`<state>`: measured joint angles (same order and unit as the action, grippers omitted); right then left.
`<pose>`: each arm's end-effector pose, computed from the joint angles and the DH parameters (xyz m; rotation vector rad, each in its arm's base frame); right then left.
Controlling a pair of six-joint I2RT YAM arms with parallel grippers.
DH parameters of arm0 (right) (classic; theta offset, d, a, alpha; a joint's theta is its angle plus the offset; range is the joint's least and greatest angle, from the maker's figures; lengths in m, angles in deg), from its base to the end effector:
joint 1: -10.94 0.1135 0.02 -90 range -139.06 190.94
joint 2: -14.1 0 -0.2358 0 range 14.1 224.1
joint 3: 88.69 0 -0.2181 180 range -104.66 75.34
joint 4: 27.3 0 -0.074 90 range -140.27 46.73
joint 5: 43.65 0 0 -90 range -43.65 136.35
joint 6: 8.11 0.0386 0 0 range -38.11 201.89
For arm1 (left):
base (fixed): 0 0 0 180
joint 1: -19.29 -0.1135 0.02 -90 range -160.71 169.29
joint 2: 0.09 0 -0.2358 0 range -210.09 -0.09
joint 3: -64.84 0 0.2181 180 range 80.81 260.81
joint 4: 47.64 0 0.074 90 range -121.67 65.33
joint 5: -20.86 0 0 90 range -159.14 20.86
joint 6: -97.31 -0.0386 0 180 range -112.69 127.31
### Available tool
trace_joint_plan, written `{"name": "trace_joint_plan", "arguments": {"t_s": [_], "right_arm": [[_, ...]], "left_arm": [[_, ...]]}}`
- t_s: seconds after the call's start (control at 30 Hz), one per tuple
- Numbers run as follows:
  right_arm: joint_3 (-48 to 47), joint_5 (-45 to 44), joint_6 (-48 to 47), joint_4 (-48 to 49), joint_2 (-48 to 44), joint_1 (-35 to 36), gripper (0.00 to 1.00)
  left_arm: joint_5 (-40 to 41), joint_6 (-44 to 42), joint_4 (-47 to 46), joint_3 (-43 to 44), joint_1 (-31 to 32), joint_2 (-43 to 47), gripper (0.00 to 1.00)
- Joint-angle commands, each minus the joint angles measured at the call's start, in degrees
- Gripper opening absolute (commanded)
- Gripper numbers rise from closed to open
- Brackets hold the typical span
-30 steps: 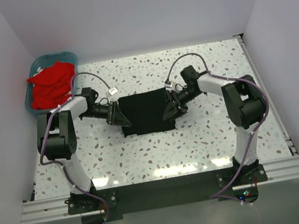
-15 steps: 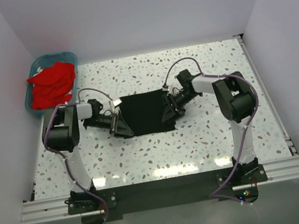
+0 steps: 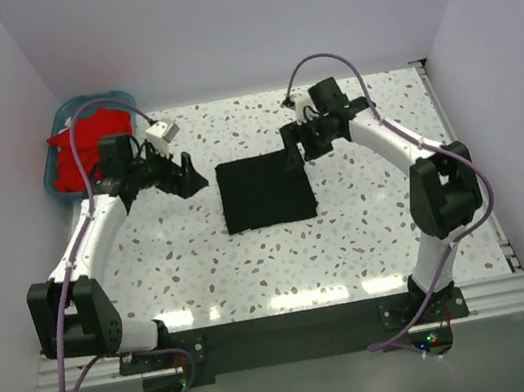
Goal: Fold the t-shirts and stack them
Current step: Neatly place the folded tshirt to the corner
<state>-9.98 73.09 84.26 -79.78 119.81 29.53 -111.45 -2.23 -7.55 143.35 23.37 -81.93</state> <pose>0.3362 0.1314 0.2328 -0.5407 2.5116 0.7375 0.2762 -0.0457 0.2638 0.6200 2.1247 -0.7991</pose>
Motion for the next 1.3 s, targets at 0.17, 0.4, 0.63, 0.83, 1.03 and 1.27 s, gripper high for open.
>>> {"name": "trace_joint_plan", "arguments": {"t_s": [0.17,0.4,0.63,0.83,1.03,1.27], "right_arm": [[-6.2,-26.6,-3.8,1.9,2.3,17.6,0.82],[-12.1,-33.3,-2.4,2.0,13.5,21.2,0.83],[-11.6,-30.3,-1.7,-3.6,19.2,18.2,0.89],[-9.1,-26.8,-13.0,-9.4,17.6,2.5,0.89],[-14.4,-22.5,-30.3,-15.3,21.8,-15.1,0.86],[-24.7,-22.0,-46.4,-19.7,28.2,-28.6,0.84]], "left_arm": [[22.4,7.1,1.2,10.3,-0.6,0.2,1.0],[22.1,8.5,5.0,5.1,-0.6,2.6,1.0],[23.0,7.6,4.4,4.4,-0.6,3.4,1.0],[22.0,6.1,4.4,5.5,-0.6,1.3,1.0],[20.6,3.7,4.2,9.2,-0.6,-2.8,1.0],[20.2,0.0,5.8,11.8,-0.6,-5.9,1.0]]}}
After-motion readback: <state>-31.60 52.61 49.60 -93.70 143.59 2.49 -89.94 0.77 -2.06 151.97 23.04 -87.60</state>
